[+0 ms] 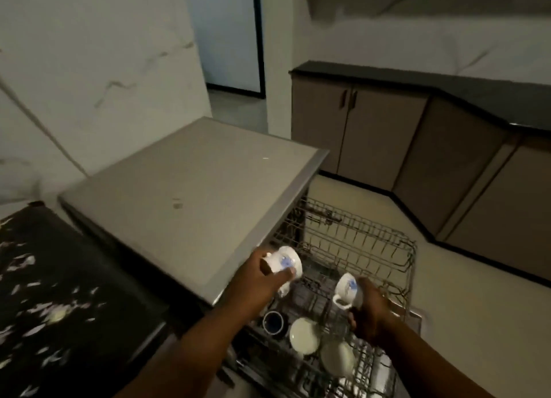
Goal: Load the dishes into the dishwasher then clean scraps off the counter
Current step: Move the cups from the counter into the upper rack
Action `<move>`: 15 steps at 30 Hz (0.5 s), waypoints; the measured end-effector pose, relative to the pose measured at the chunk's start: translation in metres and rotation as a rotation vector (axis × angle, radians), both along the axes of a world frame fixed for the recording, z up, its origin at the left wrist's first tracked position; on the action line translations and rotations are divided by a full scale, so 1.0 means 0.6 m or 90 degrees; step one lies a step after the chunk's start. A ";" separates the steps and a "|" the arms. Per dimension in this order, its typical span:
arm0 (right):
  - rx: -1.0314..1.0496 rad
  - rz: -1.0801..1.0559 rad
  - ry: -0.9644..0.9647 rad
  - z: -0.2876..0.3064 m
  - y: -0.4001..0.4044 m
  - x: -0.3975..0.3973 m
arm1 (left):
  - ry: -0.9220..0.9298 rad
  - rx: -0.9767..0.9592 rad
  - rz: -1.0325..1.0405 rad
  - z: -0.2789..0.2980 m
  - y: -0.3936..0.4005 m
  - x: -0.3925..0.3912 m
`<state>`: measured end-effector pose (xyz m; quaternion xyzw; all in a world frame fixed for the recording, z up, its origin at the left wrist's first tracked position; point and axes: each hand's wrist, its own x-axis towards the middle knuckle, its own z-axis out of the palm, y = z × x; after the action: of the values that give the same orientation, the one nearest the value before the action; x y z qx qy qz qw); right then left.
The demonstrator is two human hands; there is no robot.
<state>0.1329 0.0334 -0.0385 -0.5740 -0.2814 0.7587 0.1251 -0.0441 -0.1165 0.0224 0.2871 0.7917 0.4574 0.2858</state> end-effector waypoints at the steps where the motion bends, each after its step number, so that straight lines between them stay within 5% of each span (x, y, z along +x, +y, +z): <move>1: 0.005 0.019 -0.015 -0.020 0.014 0.005 | 0.036 -0.058 -0.050 -0.022 0.032 0.005; 6: 0.132 0.163 -0.141 -0.118 0.075 0.000 | 0.187 -0.325 -0.241 -0.125 0.144 0.023; 10: 0.427 0.482 -0.323 -0.168 0.107 -0.017 | 0.196 -0.339 -0.174 -0.204 0.174 0.007; 15: 0.474 0.576 -0.334 -0.199 0.102 -0.060 | 0.208 -0.397 -0.131 -0.270 0.201 -0.015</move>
<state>0.0971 0.0944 -0.1579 -0.4834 -0.7617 0.4222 -0.0892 -0.0532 0.0042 -0.1398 0.3338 0.8951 0.1112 0.2739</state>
